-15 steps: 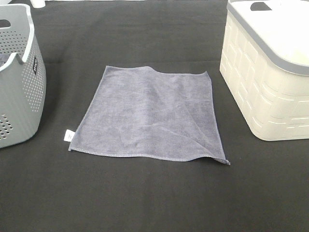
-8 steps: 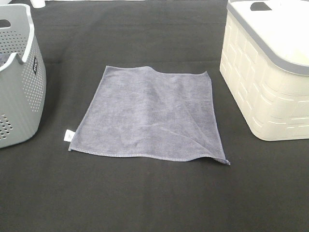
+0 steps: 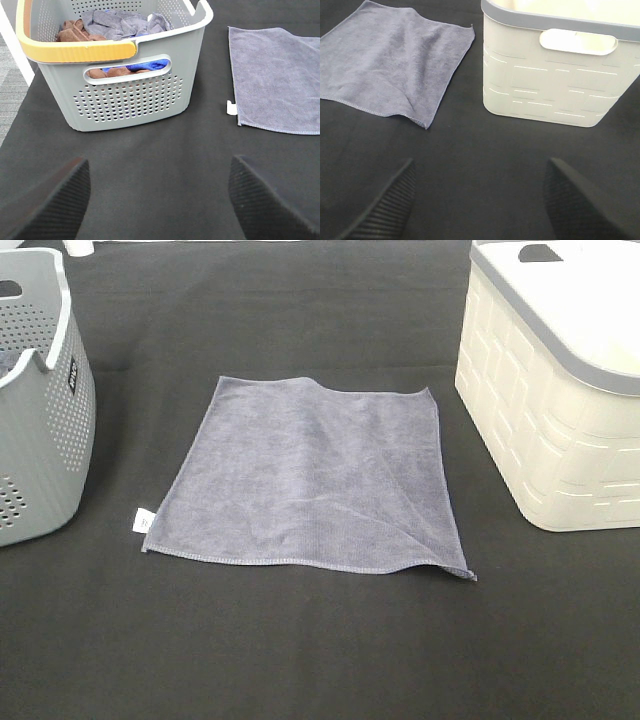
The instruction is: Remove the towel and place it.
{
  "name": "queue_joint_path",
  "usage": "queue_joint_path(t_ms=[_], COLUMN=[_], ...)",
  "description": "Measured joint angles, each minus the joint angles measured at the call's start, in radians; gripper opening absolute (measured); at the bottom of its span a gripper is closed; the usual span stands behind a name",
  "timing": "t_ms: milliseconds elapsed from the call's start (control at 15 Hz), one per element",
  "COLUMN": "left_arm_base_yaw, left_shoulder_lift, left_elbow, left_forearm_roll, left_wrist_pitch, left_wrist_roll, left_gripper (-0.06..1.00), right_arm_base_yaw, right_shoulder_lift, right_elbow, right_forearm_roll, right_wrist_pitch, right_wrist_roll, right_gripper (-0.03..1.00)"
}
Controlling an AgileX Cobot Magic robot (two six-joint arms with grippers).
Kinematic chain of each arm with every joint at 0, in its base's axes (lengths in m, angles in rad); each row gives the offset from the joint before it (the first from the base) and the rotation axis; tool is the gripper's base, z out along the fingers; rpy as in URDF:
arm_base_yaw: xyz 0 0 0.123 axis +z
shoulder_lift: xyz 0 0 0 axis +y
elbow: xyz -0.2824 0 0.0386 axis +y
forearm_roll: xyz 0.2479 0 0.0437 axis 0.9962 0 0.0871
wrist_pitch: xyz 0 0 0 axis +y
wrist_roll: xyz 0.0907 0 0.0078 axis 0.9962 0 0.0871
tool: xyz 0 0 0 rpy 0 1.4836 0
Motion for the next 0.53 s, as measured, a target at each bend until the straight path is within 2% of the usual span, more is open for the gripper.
queue_joint_path(t_ms=[533], left_arm_base_yaw=[0.0], left_shoulder_lift=[0.0], left_elbow=[0.0], left_forearm_roll=[0.0], left_wrist_pitch=[0.0], left_wrist_roll=[0.0], left_gripper=[0.72], right_arm_base_yaw=[0.0], right_shoulder_lift=[0.0], right_elbow=[0.0], right_forearm_roll=[0.0], right_wrist_pitch=[0.0], right_wrist_roll=[0.0], right_gripper=[0.71])
